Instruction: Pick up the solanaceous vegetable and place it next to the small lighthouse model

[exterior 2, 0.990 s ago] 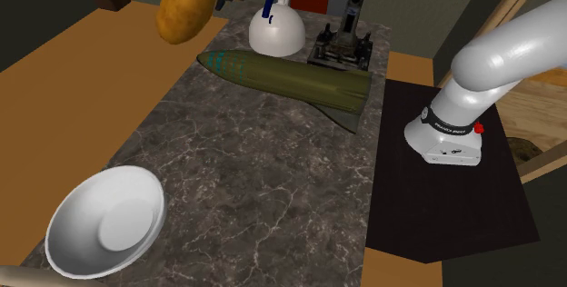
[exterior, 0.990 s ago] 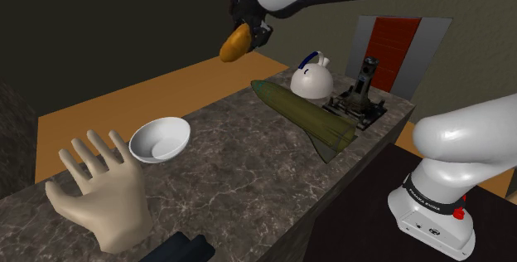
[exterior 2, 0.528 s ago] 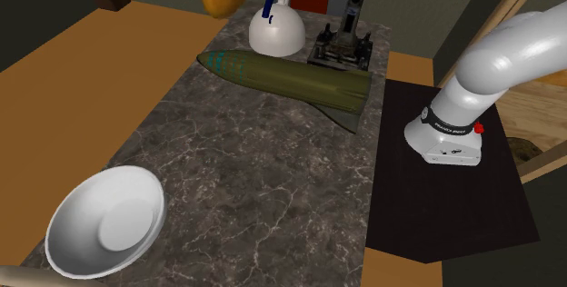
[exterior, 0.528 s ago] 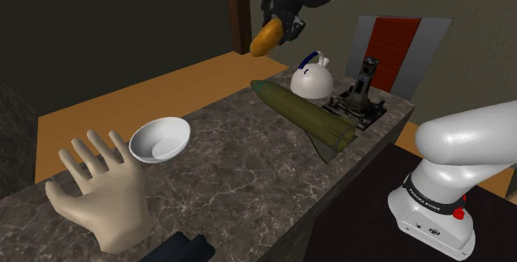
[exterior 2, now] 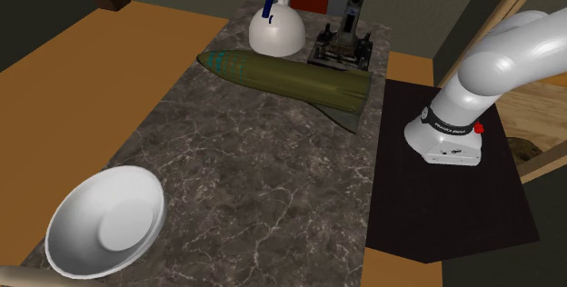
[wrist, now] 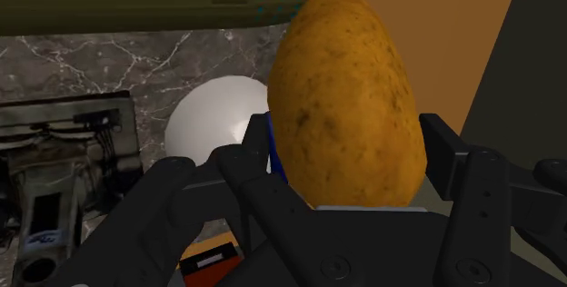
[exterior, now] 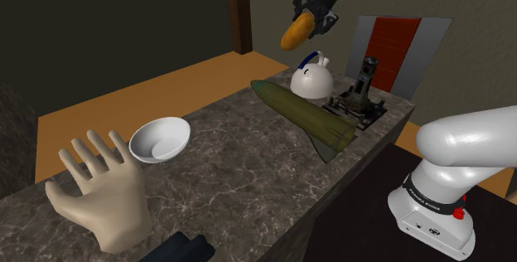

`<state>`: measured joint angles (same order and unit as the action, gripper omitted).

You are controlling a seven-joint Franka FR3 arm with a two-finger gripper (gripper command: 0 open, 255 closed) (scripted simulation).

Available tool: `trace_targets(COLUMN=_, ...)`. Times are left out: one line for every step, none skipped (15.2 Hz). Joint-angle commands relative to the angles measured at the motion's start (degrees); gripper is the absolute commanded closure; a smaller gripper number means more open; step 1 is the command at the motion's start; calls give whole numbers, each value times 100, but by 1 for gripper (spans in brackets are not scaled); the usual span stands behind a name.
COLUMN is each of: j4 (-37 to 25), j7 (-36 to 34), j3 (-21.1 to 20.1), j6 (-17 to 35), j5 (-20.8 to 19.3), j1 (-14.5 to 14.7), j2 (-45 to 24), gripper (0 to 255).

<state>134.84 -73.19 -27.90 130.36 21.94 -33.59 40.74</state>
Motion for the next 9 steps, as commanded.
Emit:
trace_targets(j4=137, j7=333, j3=323, j6=-23, j5=4, j1=14, j2=69, gripper=255)
trace_targets(j4=193, j7=484, j3=473, j6=-37, j5=0, j1=13, j2=98, gripper=255)
trace_targets(j4=242, j7=635, j3=622, j6=-52, j5=-6, j1=7, j2=121, gripper=255)
trace_targets(j4=284, j7=785, j3=769, j6=-67, j5=-16, j1=-1, j2=138, gripper=255)
trace_targets(j4=320, j7=935, j3=916, j6=-83, j5=-28, j1=-14, j2=150, gripper=255)
trace_targets(j4=349, j7=1085, j3=1061, j6=-100, j5=-41, j1=-30, j2=156, gripper=255)
trace_targets(j4=372, j7=1234, j3=1205, j6=-118, j5=-57, j1=-48, j2=156, gripper=255)
trace_targets(j4=388, j7=1382, j3=1349, j6=-135, j5=-76, j1=-68, j2=150, gripper=255)
trace_targets(j4=397, j7=1530, j3=1491, j6=-154, j5=-94, j1=-91, j2=137, gripper=255)
